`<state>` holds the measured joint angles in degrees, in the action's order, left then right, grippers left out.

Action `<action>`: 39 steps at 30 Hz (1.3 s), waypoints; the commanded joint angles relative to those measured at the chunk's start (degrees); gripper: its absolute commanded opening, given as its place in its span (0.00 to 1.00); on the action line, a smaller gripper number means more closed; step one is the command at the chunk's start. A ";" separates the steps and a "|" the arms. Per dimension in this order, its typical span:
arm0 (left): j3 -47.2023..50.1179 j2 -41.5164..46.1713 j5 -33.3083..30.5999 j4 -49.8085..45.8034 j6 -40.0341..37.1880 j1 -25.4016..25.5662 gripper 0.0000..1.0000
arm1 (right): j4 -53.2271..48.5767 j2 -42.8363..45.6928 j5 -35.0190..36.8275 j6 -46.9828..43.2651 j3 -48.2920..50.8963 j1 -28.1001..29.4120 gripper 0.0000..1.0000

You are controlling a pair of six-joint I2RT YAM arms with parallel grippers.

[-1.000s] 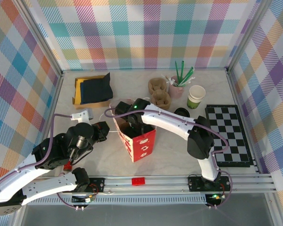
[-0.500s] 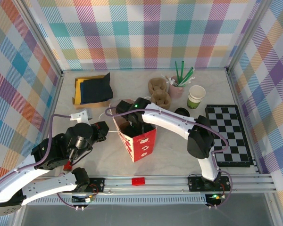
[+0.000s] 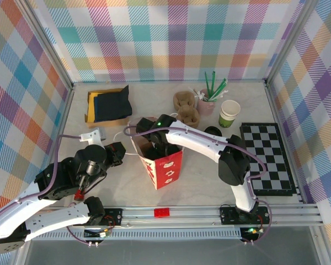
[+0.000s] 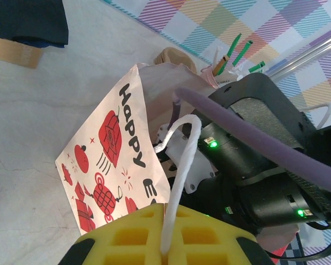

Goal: Pack the takeout coffee

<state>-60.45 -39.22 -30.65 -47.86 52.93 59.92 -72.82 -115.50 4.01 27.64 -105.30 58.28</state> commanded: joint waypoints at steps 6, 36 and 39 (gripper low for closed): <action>-0.02 0.99 -2.12 -0.46 -0.46 0.37 0.08 | -0.83 -1.79 1.05 -0.78 0.51 -0.62 0.38; 0.30 2.35 -2.99 -1.10 -0.13 0.37 0.08 | 1.15 -3.44 -0.32 -1.03 2.62 -0.98 0.37; 0.33 2.46 -3.07 -1.19 -0.02 0.37 0.08 | 1.36 -3.67 -0.56 -1.12 2.98 -1.00 0.37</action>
<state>-60.31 -37.74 -31.22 -48.14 52.95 59.94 -70.78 -117.71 3.79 27.42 -103.24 58.06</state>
